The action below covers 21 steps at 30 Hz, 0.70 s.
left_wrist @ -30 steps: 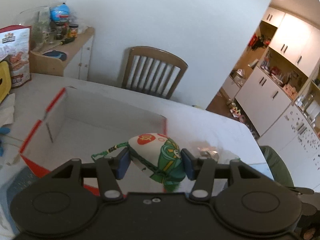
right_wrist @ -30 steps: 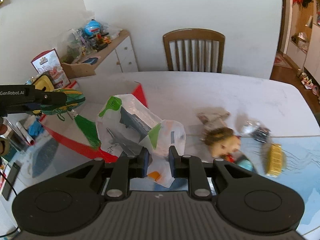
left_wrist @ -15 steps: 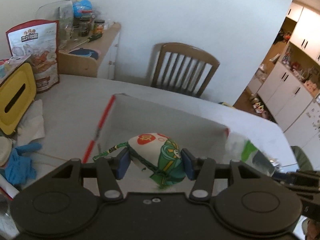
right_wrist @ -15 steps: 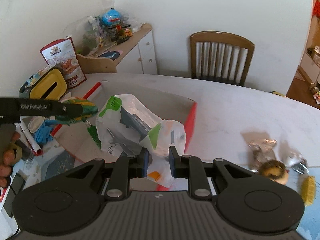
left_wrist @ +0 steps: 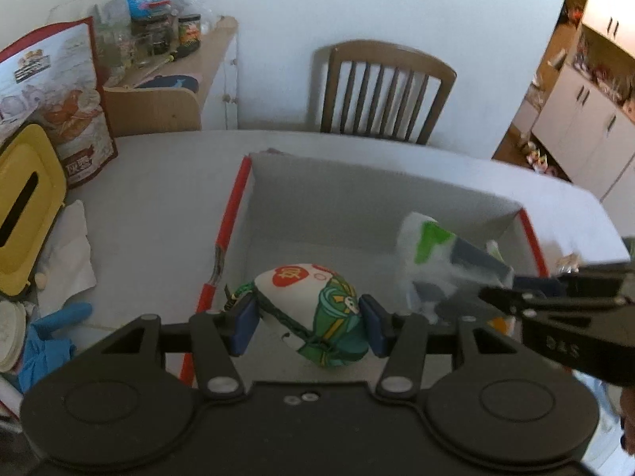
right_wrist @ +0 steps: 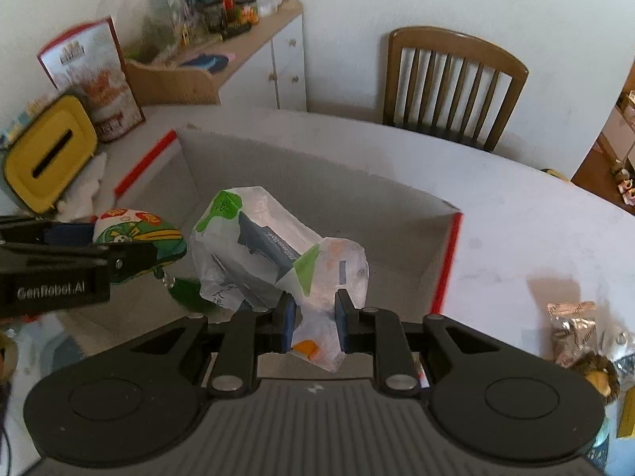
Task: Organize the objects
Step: 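Carry green plush with left tool while right tool carries white bag to box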
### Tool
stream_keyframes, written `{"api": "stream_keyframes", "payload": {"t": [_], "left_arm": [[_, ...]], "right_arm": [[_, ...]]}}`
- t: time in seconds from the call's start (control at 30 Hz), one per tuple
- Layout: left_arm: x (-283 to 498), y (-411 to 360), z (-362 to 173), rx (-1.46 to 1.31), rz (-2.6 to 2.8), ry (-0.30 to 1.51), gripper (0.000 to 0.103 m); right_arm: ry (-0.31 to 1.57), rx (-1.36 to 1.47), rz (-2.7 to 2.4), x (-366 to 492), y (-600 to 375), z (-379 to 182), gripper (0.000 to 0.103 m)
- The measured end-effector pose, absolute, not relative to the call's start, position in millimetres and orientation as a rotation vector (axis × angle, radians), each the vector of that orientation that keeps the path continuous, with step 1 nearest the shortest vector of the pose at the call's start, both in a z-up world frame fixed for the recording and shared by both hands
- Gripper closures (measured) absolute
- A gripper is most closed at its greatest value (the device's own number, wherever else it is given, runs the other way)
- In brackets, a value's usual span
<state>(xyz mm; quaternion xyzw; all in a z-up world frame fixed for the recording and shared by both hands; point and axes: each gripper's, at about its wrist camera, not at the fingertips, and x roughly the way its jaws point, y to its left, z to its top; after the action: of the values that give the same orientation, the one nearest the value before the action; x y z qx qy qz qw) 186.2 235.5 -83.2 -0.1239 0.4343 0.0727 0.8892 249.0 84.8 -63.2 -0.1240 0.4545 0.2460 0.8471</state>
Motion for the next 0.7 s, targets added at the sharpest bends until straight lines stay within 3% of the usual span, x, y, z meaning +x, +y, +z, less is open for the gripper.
{"api": "stream_keyframes", "payload": {"t": [0.7], "left_arm": [[209.3,210.0,-128.6,-0.107,0.058,1.104,0.049]], "right_arm": [[1.084,-0.37,0.489,269.4,113.8,-122.0,0.082]]}}
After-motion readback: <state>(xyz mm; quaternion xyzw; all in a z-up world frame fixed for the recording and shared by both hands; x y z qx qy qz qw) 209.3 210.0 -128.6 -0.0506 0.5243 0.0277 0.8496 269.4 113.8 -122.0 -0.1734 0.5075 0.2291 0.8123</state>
